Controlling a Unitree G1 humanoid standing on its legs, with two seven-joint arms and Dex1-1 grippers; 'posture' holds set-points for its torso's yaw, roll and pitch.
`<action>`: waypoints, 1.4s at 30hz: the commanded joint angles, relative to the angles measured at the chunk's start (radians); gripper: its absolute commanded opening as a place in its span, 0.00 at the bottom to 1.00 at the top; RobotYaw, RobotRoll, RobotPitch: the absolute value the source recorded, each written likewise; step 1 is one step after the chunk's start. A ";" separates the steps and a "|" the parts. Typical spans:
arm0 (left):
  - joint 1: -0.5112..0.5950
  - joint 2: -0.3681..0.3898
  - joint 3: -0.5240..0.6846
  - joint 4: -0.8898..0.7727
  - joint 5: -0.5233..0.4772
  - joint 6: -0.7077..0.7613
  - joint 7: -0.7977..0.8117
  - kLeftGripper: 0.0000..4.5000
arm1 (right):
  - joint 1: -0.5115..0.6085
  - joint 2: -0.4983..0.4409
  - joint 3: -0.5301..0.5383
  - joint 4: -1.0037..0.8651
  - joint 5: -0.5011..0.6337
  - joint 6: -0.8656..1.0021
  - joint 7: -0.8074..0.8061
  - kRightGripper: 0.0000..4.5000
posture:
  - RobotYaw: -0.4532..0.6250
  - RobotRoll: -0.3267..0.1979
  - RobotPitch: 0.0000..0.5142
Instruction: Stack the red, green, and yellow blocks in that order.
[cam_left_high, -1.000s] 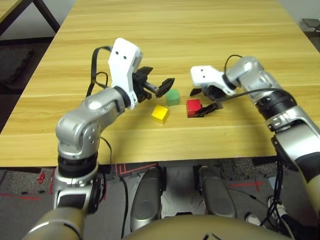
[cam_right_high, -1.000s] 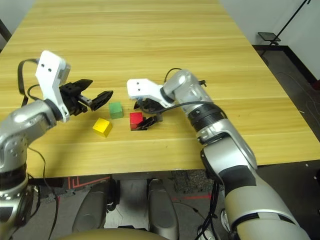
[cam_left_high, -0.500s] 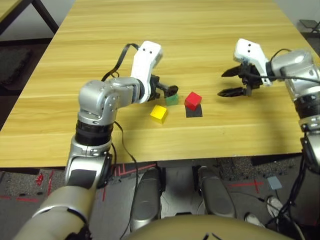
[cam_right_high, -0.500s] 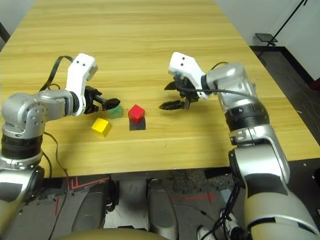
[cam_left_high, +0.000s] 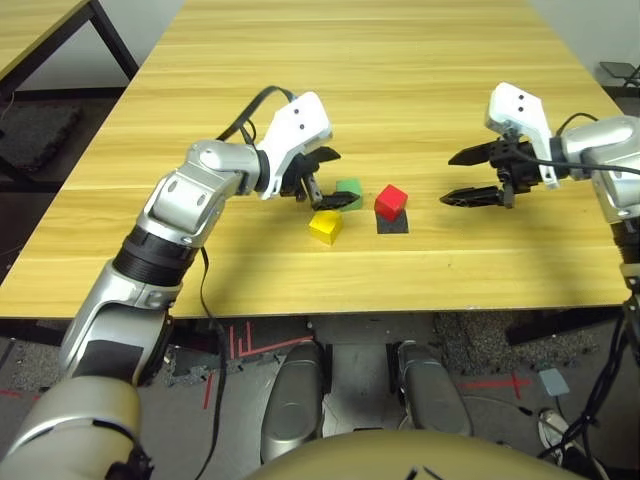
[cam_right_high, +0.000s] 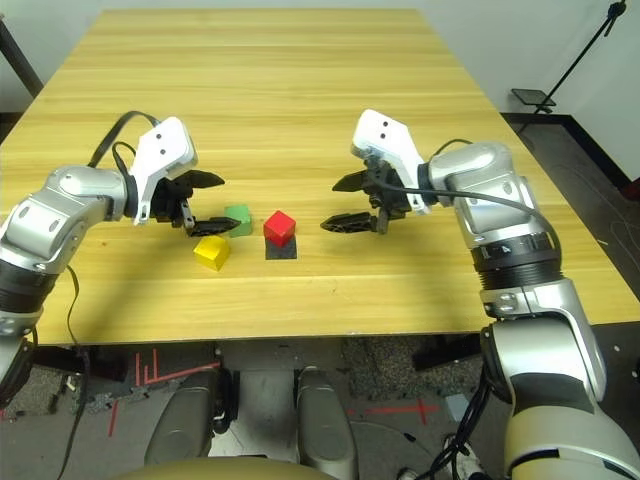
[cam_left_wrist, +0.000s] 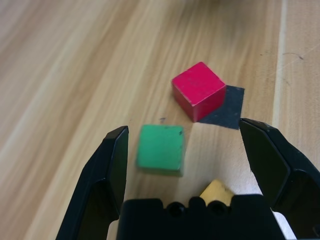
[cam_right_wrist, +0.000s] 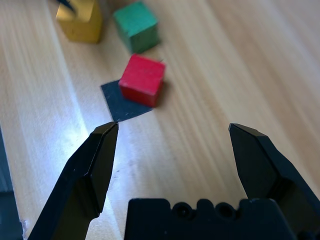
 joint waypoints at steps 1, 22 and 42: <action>-0.036 -0.039 -0.014 0.103 0.046 -0.040 -0.027 1.00 | 0.008 -0.021 -0.013 0.006 0.012 0.014 -0.018 0.99 | 0.67 0.40 0.18; -0.229 -0.200 -0.071 0.565 0.266 -0.147 -0.156 1.00 | 0.083 -0.027 -0.034 -0.153 0.104 0.149 -0.123 0.99 | 0.60 0.46 0.24; -0.309 -0.227 -0.011 0.307 0.278 0.196 -0.129 0.47 | 0.107 -0.024 -0.034 -0.143 0.141 0.133 -0.165 1.00 | 0.64 0.53 0.23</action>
